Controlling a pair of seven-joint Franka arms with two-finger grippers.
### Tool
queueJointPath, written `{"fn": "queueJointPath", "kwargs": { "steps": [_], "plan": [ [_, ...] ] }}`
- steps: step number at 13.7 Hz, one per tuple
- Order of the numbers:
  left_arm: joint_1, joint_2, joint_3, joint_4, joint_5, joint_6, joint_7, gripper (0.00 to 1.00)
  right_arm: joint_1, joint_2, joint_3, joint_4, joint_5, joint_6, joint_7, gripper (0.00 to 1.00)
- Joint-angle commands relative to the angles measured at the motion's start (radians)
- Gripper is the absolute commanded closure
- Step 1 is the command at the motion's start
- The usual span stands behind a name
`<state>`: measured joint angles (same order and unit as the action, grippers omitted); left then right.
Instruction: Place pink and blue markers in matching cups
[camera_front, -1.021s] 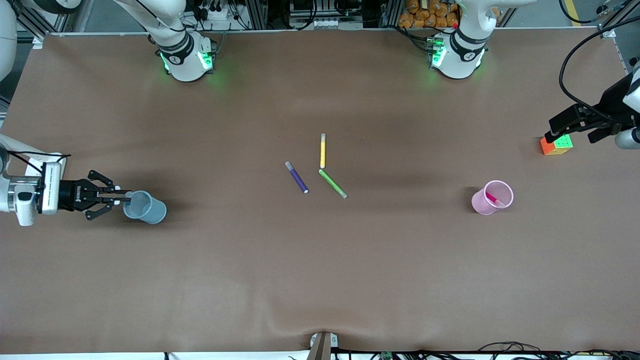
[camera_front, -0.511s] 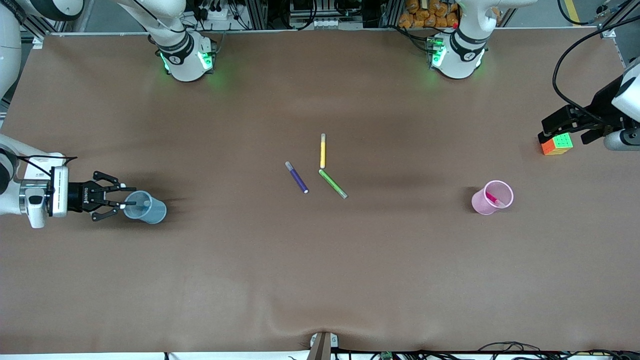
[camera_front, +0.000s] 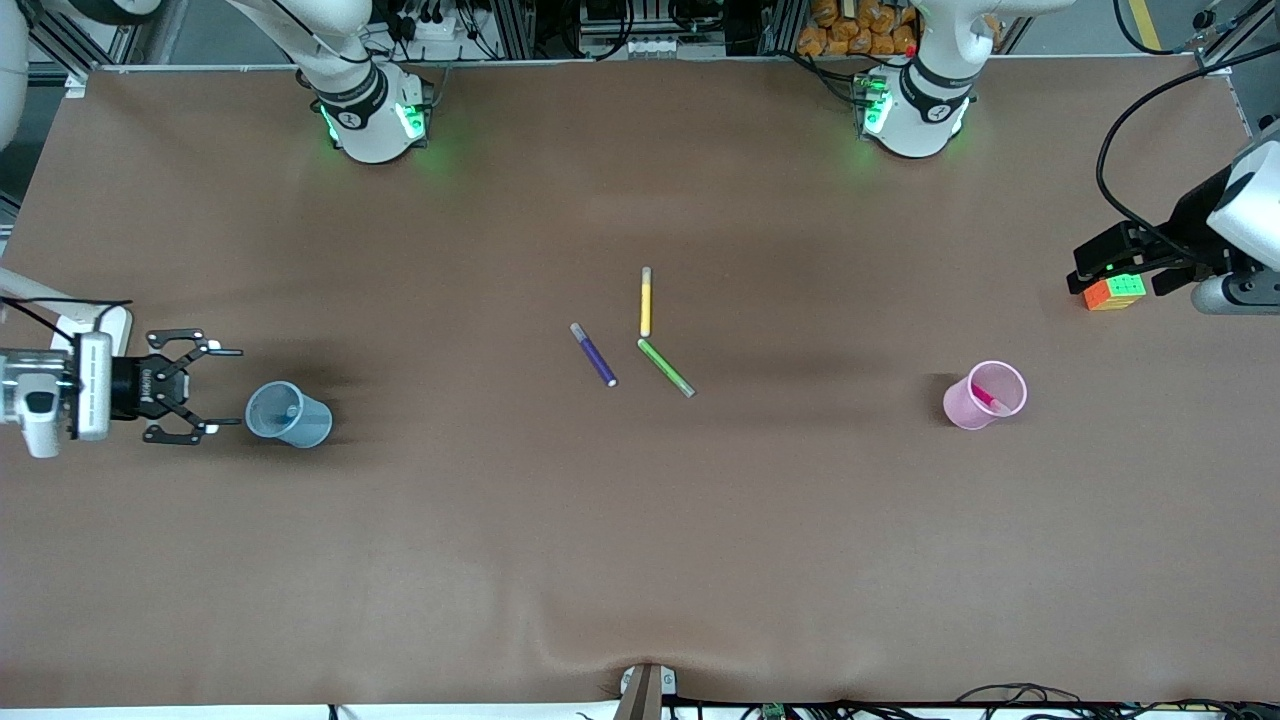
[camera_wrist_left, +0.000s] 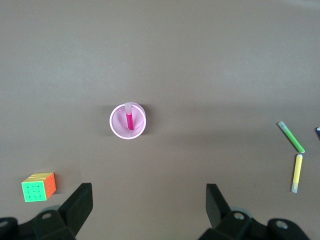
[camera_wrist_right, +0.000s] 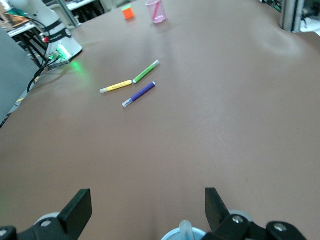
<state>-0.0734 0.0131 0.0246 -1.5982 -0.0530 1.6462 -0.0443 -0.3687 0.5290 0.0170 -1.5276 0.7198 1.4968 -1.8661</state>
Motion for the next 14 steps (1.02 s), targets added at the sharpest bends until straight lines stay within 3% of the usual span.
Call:
{"fn": "queueJointPath", "kwargs": {
  "steps": [1, 10, 14],
  "plan": [
    [-0.008, 0.001, 0.006, 0.017, 0.018, -0.011, 0.006, 0.00, 0.004, -0.088, 0.014, -0.005, -0.072, -0.007, 0.175, 0.00],
    [-0.006, 0.002, 0.008, 0.052, 0.022, -0.012, -0.002, 0.00, 0.123, -0.329, 0.015, -0.008, -0.361, -0.010, 0.779, 0.00],
    [0.000, -0.001, 0.008, 0.052, 0.022, -0.012, 0.004, 0.00, 0.211, -0.391, 0.014, -0.009, -0.529, -0.035, 1.117, 0.00]
  ]
}}
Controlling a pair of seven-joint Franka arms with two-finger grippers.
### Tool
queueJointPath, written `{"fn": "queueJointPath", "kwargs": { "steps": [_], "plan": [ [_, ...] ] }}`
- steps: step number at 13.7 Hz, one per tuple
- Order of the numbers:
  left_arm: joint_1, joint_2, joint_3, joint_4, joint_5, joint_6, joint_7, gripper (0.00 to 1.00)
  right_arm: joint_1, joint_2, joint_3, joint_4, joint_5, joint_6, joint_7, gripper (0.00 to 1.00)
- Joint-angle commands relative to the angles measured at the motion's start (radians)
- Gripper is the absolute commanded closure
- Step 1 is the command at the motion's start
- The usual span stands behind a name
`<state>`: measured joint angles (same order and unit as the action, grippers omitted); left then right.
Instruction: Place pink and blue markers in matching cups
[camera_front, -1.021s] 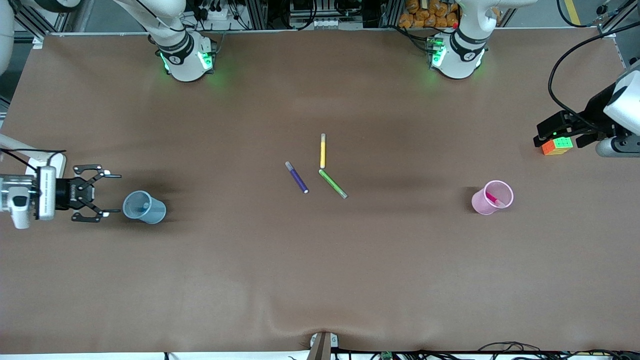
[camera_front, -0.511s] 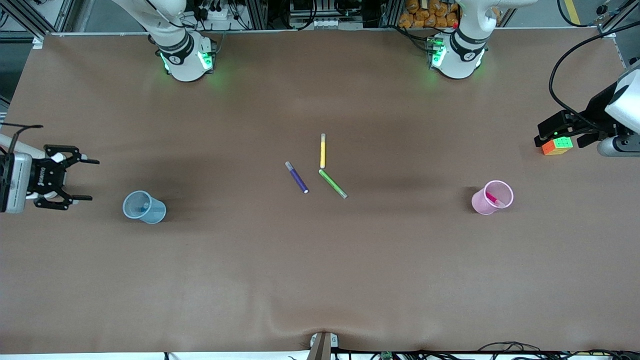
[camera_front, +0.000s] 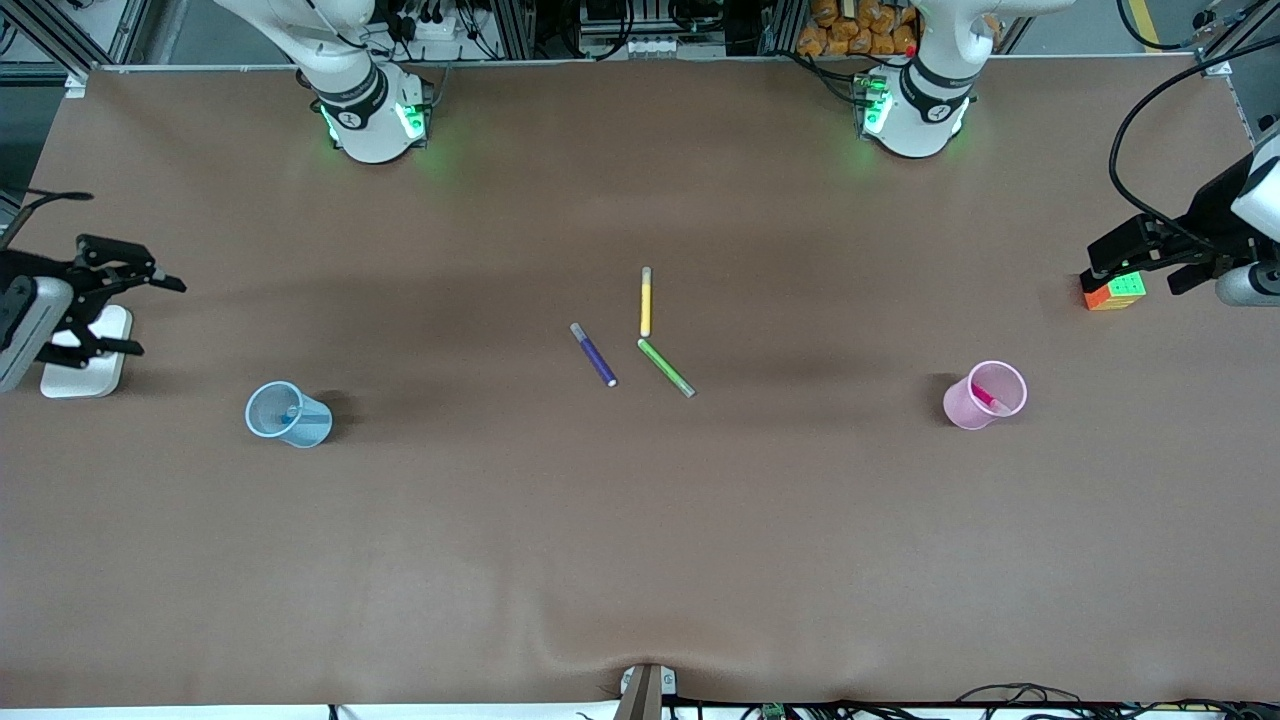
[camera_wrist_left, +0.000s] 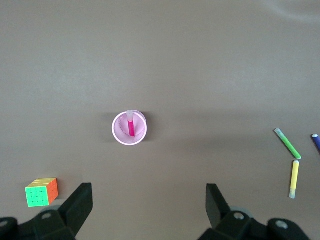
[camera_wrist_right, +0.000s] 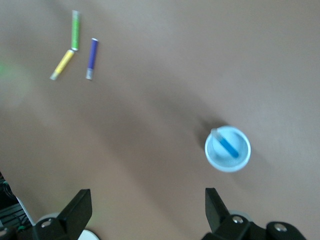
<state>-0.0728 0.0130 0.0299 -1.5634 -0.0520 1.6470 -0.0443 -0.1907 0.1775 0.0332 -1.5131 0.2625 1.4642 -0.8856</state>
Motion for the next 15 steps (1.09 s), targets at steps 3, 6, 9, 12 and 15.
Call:
{"fn": "queueJointPath", "kwargs": {
  "steps": [3, 6, 9, 12, 15],
  "plan": [
    [-0.002, 0.002, 0.004, 0.017, 0.023, -0.015, 0.003, 0.00, 0.080, -0.085, -0.012, -0.029, -0.118, -0.024, 0.351, 0.00],
    [0.001, 0.002, 0.004, 0.016, 0.023, -0.015, 0.003, 0.00, 0.117, -0.104, -0.064, -0.027, -0.181, -0.054, 0.512, 0.00],
    [0.002, -0.001, 0.004, 0.017, 0.012, -0.015, 0.006, 0.00, 0.134, -0.136, -0.064, -0.027, -0.210, -0.051, 0.704, 0.00],
    [0.001, -0.008, 0.002, 0.017, 0.014, -0.016, 0.004, 0.00, 0.143, -0.185, -0.056, -0.042, -0.245, -0.050, 0.835, 0.00],
    [-0.001, -0.010, 0.002, 0.017, 0.020, -0.018, 0.003, 0.00, 0.136, -0.245, -0.061, -0.102, -0.246, -0.018, 0.846, 0.00]
  ]
}}
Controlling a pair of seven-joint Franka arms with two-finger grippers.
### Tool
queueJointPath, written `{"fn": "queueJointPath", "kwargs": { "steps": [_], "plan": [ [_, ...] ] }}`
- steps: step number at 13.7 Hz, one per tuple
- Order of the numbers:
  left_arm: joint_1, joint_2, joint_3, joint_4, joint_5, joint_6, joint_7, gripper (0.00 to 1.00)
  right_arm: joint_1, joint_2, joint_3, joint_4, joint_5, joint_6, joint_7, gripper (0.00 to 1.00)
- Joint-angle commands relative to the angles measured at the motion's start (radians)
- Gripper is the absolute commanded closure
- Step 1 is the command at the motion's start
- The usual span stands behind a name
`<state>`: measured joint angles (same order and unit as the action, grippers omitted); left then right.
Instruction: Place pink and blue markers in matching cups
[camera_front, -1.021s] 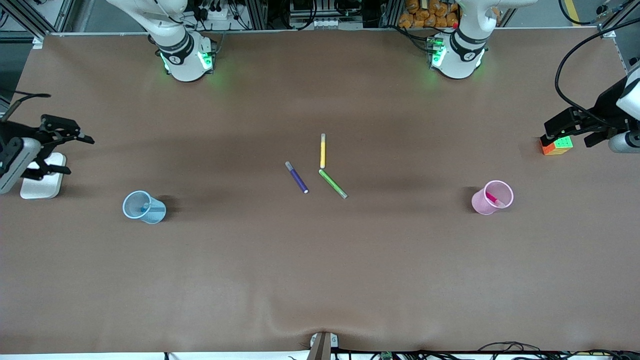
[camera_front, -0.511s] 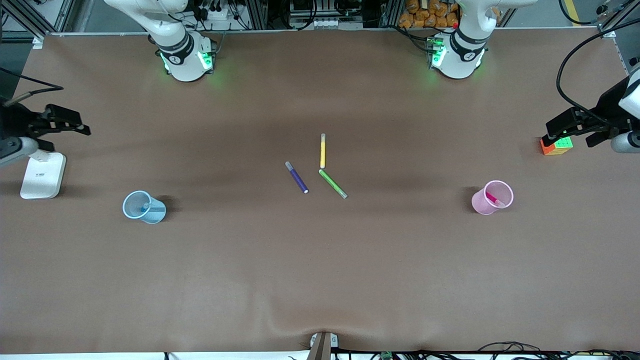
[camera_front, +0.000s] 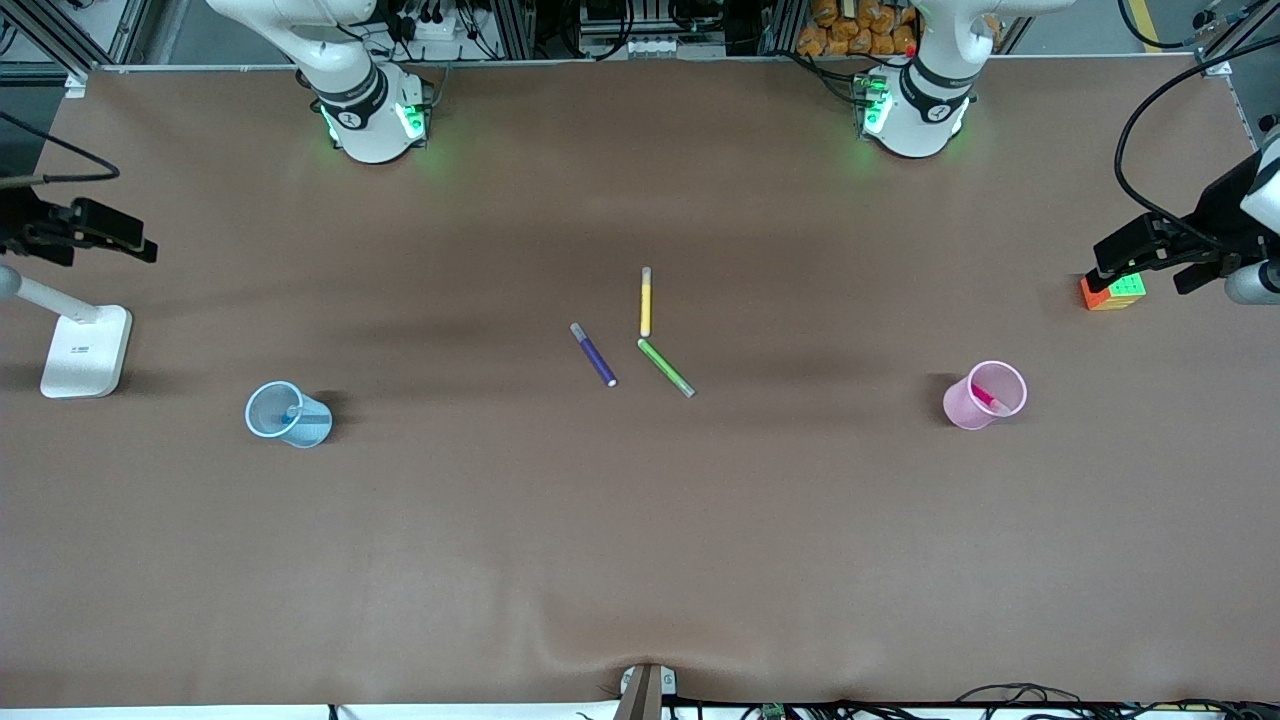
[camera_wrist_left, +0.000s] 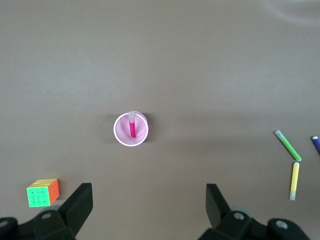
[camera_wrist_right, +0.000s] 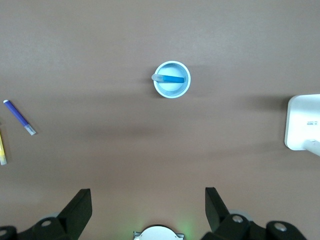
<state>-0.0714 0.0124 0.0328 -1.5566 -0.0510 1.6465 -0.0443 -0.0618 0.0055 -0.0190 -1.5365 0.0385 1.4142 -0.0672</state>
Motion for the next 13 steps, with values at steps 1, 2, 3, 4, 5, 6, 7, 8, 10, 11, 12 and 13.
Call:
{"fn": "queueJointPath", "kwargs": {
  "steps": [1, 2, 3, 4, 5, 6, 7, 8, 10, 11, 12, 13],
  "plan": [
    [-0.004, -0.009, -0.001, 0.010, 0.019, -0.025, 0.003, 0.00, 0.005, -0.076, -0.009, -0.079, -0.023, 0.032, 0.027, 0.00],
    [-0.004, -0.009, -0.002, 0.012, 0.019, -0.030, 0.001, 0.00, 0.005, -0.076, -0.010, -0.076, -0.029, 0.032, 0.023, 0.00],
    [-0.004, -0.009, -0.002, 0.012, 0.017, -0.030, 0.001, 0.00, 0.011, -0.076, -0.009, -0.074, -0.057, 0.028, 0.024, 0.00],
    [-0.005, -0.009, -0.002, 0.012, 0.016, -0.030, 0.001, 0.00, 0.014, -0.076, -0.006, -0.068, -0.072, 0.022, 0.027, 0.00],
    [-0.007, -0.009, -0.002, 0.012, 0.016, -0.030, 0.000, 0.00, 0.014, -0.078, -0.006, -0.066, -0.072, 0.017, 0.027, 0.00],
    [-0.008, -0.009, -0.001, 0.012, 0.016, -0.030, 0.000, 0.00, 0.013, -0.076, -0.006, -0.066, -0.068, 0.014, 0.030, 0.00],
    [-0.008, -0.009, -0.002, 0.012, 0.016, -0.031, -0.002, 0.00, 0.011, -0.076, -0.007, -0.066, -0.059, 0.011, 0.032, 0.00],
    [-0.008, -0.008, -0.002, 0.012, 0.016, -0.031, -0.002, 0.00, 0.008, -0.076, -0.009, -0.066, -0.049, 0.012, 0.032, 0.00],
    [-0.008, -0.008, -0.001, 0.012, 0.016, -0.031, -0.002, 0.00, -0.003, -0.076, -0.015, -0.068, -0.005, 0.015, 0.030, 0.00],
    [-0.008, -0.008, -0.001, 0.012, 0.017, -0.031, -0.002, 0.00, -0.010, -0.076, -0.013, -0.068, 0.001, 0.014, 0.030, 0.00],
    [-0.008, -0.008, -0.002, 0.012, 0.017, -0.031, -0.002, 0.00, -0.007, -0.076, -0.013, -0.068, 0.003, 0.012, 0.032, 0.00],
    [-0.008, -0.008, -0.002, 0.012, 0.016, -0.031, -0.003, 0.00, -0.006, -0.076, -0.013, -0.068, 0.003, 0.011, 0.032, 0.00]
  ]
}}
